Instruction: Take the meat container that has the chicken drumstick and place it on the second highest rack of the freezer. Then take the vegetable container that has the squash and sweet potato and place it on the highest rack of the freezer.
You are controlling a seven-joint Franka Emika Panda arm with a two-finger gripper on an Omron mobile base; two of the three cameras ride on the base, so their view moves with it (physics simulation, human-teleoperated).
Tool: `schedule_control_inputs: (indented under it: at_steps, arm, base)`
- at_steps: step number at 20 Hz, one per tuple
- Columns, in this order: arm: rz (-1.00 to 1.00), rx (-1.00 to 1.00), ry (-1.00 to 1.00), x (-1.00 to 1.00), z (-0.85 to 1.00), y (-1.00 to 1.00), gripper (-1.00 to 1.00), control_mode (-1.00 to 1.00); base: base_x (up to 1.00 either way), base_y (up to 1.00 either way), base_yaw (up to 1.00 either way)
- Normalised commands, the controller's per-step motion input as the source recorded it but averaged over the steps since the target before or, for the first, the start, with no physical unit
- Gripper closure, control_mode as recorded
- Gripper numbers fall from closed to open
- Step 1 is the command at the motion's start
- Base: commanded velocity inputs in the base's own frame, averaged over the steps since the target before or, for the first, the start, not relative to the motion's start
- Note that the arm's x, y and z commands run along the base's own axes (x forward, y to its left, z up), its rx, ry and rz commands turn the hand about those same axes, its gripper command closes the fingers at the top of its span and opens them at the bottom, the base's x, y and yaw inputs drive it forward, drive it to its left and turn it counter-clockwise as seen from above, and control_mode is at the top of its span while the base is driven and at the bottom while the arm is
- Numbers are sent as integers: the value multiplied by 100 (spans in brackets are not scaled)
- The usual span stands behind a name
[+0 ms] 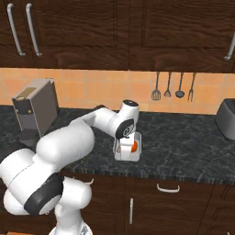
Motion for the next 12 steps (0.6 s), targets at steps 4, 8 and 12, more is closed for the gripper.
schedule_control_inputs:
  at_steps: [4,8,12]
  arm:
    - [0,-2,0,57,-64,0,-100,-100]
    - [0,-1,1,48,-43,-4,-100,-100]
    - [0,0,5,28,-30,-6,-100,-100]
  base:
    - [0,0,0]
    - [0,0,0]
    - [0,0,0]
